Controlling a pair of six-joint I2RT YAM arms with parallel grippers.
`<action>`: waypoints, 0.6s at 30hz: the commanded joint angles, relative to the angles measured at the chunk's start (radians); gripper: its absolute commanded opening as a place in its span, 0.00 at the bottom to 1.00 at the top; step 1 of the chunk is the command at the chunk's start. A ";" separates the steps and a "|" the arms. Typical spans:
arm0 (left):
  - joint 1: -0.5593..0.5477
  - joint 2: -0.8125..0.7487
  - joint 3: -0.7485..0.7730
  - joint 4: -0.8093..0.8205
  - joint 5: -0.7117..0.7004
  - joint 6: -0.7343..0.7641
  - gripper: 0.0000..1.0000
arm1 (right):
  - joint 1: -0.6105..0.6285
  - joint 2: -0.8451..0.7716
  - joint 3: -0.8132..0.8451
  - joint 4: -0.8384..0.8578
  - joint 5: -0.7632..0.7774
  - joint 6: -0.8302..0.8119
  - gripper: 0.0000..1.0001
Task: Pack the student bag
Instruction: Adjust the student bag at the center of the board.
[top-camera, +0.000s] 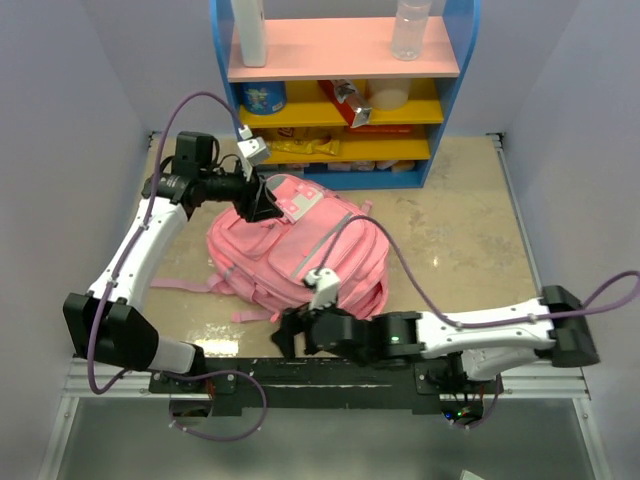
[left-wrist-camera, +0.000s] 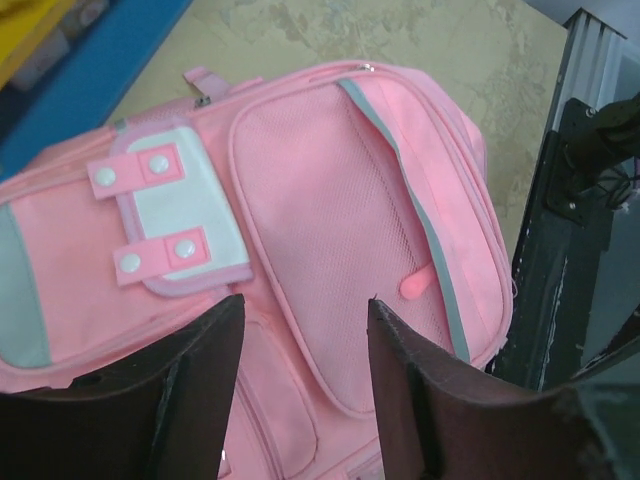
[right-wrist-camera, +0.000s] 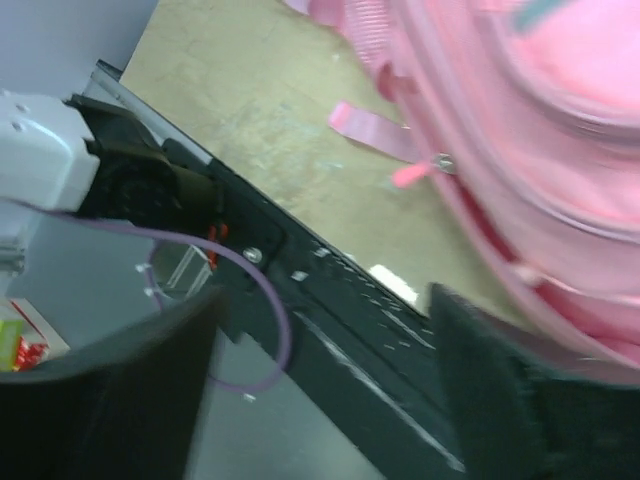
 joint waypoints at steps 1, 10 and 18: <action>0.059 -0.035 -0.024 -0.065 0.036 0.105 0.56 | 0.004 0.251 0.258 -0.131 -0.008 0.061 0.99; 0.206 -0.061 0.078 -0.246 0.088 0.230 0.46 | -0.001 0.477 0.372 -0.136 0.053 0.369 0.86; 0.248 -0.139 0.066 -0.271 -0.014 0.224 0.58 | -0.041 0.538 0.353 -0.421 0.139 1.044 0.66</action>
